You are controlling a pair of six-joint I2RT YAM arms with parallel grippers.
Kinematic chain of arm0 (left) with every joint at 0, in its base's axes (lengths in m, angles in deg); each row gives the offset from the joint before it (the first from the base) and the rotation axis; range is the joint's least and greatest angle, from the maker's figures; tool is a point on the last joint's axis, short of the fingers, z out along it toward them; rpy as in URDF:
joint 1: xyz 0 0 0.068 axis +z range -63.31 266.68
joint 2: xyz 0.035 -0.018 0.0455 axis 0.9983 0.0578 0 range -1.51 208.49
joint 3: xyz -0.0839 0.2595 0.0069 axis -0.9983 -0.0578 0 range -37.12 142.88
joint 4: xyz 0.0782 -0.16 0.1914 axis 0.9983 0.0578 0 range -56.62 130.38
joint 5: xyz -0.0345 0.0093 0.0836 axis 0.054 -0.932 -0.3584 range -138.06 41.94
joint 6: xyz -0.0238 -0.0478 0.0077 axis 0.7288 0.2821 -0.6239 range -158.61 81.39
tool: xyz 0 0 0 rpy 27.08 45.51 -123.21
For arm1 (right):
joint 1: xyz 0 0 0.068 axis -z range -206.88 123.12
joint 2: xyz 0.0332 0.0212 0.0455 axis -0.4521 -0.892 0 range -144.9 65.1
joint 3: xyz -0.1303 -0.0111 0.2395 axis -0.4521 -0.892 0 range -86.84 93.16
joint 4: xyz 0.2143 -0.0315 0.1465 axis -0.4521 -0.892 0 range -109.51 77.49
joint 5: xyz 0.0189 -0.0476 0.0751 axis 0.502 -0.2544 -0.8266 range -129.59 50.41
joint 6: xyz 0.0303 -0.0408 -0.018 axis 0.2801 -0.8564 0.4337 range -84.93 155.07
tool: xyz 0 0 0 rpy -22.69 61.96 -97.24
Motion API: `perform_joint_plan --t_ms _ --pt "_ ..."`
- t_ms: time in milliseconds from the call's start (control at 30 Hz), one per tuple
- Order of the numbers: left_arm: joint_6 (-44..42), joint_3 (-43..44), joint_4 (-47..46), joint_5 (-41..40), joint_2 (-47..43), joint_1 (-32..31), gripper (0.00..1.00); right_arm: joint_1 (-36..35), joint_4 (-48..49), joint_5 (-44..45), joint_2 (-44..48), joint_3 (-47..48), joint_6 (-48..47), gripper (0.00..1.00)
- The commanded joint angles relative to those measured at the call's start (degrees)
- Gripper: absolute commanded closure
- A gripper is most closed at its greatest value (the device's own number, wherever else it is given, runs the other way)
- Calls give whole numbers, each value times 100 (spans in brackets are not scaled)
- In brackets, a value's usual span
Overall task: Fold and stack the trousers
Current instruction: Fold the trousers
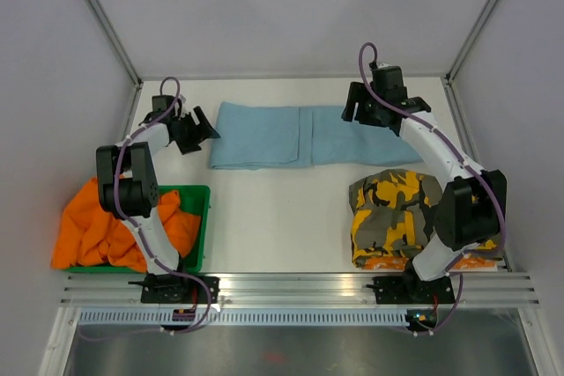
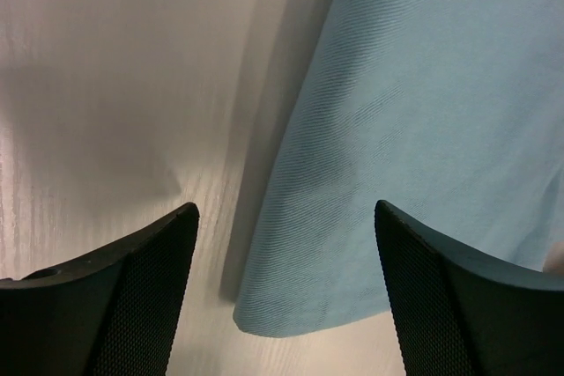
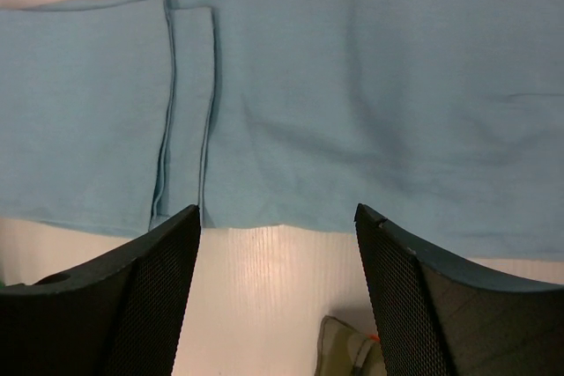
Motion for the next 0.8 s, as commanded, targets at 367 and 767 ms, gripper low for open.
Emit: perform_joint_plan --t_ms 367,767 --pt "-301 186 -487 946 634 -18 59 62 -1161 734 2044 -480 197 17" --pt "-879 1247 593 77 -718 403 98 62 -1284 902 1948 -824 135 16"
